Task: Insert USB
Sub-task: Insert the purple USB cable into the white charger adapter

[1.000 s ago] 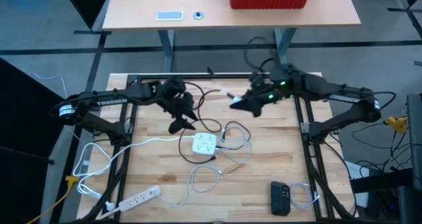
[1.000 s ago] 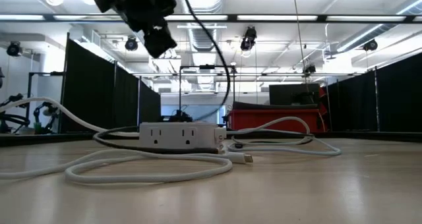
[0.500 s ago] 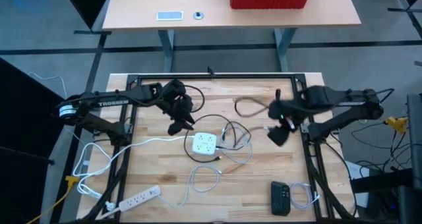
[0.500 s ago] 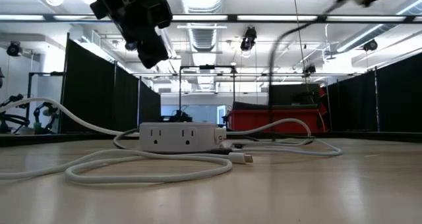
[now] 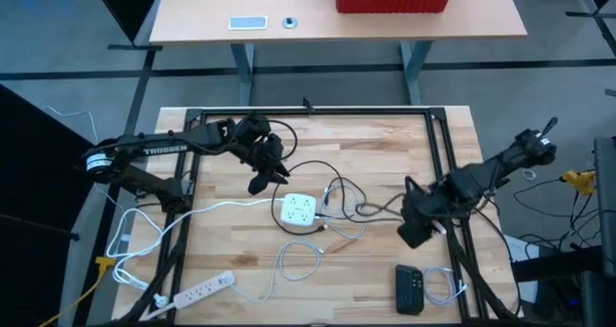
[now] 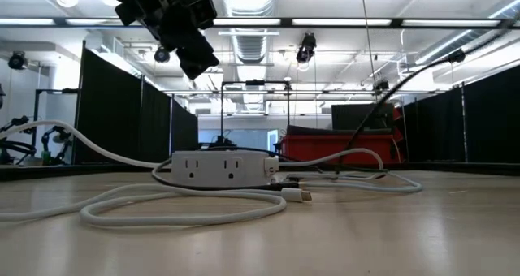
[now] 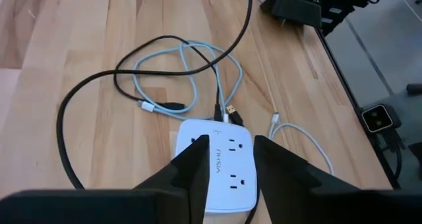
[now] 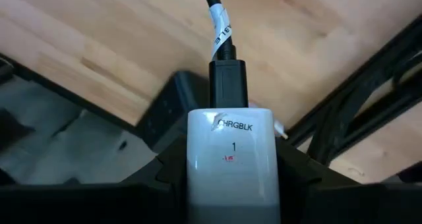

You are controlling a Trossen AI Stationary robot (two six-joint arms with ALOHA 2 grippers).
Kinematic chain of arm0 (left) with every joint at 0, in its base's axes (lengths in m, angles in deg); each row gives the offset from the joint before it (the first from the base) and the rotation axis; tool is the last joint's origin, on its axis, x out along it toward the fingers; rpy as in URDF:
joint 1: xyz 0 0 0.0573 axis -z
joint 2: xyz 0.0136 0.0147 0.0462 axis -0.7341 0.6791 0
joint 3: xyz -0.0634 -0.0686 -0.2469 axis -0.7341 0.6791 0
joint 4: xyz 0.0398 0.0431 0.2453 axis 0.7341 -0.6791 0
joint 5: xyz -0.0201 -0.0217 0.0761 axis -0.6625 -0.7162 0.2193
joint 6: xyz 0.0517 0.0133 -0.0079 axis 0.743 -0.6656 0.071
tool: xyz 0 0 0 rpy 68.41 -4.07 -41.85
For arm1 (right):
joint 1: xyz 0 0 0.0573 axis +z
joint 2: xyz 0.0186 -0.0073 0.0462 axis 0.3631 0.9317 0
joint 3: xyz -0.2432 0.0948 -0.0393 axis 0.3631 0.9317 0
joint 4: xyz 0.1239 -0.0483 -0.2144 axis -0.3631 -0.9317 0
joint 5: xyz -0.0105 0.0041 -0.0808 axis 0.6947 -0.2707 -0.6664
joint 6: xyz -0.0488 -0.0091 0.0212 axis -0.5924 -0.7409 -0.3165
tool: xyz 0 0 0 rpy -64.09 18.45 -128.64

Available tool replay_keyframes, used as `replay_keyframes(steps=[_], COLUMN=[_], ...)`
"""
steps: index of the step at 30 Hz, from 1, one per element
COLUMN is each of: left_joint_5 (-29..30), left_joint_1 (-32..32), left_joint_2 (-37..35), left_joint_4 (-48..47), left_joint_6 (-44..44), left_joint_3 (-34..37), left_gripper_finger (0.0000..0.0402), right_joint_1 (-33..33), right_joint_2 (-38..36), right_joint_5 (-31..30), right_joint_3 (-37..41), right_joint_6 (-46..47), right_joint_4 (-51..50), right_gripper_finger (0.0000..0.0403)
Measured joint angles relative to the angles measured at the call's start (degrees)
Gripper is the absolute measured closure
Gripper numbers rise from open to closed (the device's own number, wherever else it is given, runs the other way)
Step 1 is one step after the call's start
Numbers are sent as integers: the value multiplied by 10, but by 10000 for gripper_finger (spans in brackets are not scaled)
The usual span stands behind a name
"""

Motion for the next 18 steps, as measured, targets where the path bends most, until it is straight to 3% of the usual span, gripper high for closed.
replay_keyframes(steps=[12, 18], left_joint_5=[0, 0], left_joint_1=[0, 0], left_joint_2=[0, 1], left_joint_4=[-5, -3], left_joint_6=[0, 4], left_joint_3=[3, 3], left_gripper_finger=[297, 293], right_joint_1=[153, 185], right_joint_2=[4, -2], right_joint_5=[56, -32], right_joint_3=[190, 222], right_joint_6=[188, 277], right_joint_4=[227, 238], right_gripper_finger=[280, 280])
